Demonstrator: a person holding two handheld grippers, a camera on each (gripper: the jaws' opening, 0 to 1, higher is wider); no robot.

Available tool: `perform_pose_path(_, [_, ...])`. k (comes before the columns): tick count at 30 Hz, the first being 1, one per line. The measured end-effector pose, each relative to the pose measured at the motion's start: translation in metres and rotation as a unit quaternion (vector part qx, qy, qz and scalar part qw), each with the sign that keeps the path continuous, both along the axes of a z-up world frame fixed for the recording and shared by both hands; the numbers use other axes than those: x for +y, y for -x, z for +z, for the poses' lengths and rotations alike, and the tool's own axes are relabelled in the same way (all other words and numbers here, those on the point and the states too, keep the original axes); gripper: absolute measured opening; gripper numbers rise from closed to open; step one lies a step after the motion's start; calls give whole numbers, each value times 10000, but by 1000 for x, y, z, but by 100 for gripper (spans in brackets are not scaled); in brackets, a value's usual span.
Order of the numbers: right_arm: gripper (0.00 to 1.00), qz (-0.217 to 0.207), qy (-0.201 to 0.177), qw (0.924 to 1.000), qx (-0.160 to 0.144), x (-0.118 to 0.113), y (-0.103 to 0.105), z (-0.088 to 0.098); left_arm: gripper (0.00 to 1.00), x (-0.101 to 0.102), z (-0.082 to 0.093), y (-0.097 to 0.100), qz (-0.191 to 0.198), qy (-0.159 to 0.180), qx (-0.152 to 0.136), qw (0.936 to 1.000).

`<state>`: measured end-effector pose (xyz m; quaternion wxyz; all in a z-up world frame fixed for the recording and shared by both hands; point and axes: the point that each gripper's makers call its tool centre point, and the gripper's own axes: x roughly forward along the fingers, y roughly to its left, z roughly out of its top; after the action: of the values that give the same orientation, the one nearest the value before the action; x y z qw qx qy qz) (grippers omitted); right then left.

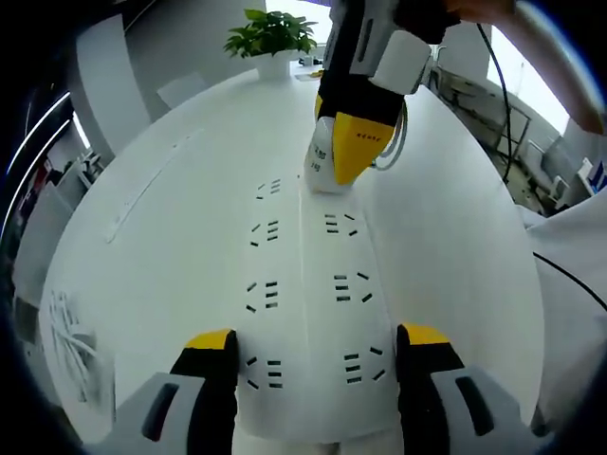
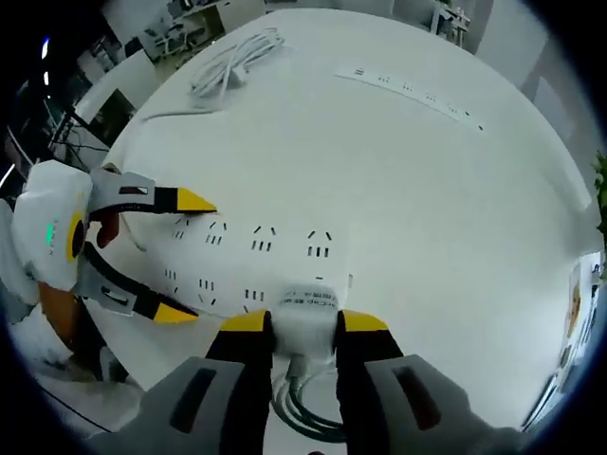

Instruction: Straighten the power strip on the desk, plug the charger into it

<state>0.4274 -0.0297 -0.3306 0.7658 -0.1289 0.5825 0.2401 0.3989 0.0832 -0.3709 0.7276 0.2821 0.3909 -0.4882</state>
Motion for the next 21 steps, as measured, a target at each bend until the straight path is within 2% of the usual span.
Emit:
perform_pose_path(8, [25, 8, 23, 10000, 1, 2, -1, -6, 69, -1, -1, -4, 15, 14, 15, 10000])
perform_pose_path(17, [27, -33, 85, 9997, -230, 4, -7, -14, 69, -1, -2, -7, 95, 41, 19, 9999])
perform_pose_path(21, [28, -18, 14, 9995, -304, 3, -6, -13, 69, 1, -5, -17, 110, 51, 26, 9999])
